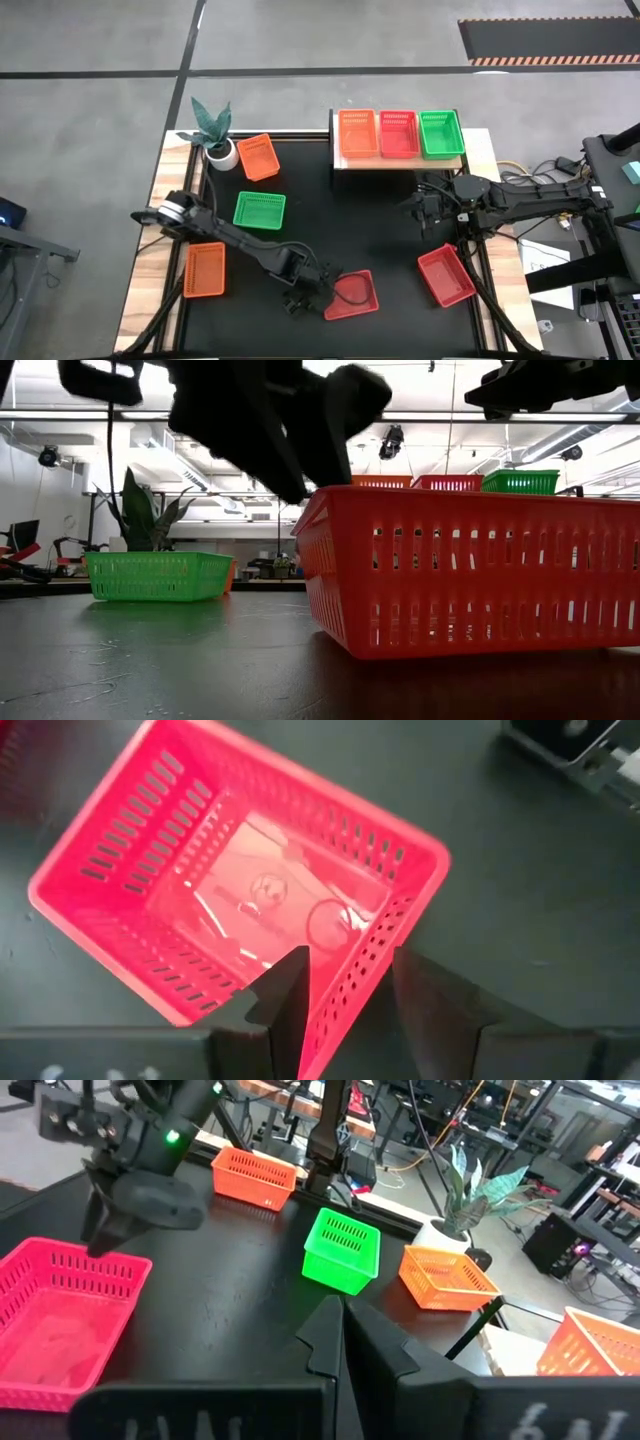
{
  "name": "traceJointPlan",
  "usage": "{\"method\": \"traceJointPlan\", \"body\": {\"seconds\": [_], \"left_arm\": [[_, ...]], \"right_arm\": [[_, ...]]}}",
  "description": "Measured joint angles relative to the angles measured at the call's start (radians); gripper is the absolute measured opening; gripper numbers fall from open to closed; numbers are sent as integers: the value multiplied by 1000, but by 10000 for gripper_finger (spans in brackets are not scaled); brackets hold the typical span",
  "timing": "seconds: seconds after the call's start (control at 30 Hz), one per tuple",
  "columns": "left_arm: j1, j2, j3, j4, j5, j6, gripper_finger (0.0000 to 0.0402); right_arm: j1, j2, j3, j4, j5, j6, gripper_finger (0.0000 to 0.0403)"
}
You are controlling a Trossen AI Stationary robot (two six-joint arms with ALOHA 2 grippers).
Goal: Stack baskets on shelf by color
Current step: Stack the left red bin on the other red bin on the shelf
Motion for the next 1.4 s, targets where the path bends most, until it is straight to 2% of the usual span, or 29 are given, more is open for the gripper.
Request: {"method": "traceJointPlan", "body": {"seconds": [0.33,0.73,0.93,1.03,1.27,1.4], "left_arm": [[16,6,-17,-1,31,13,125],[25,5,-78,79,34,24,60],[30,5,-80,80,33,23,10],[30,5,-79,79,33,18,5],[30,-22,-39,64,6,-39,2],[29,-90,-8,68,-91,-63,1]], "right_arm": [[0,0,0,0,0,-8,9],[0,1,0,0,0,-7,9],[0,1,0,0,0,-7,9],[0,1,0,0,0,-7,9],[0,-28,1,-71,0,-5,9],[0,-93,2,-94,1,0,9]]}}
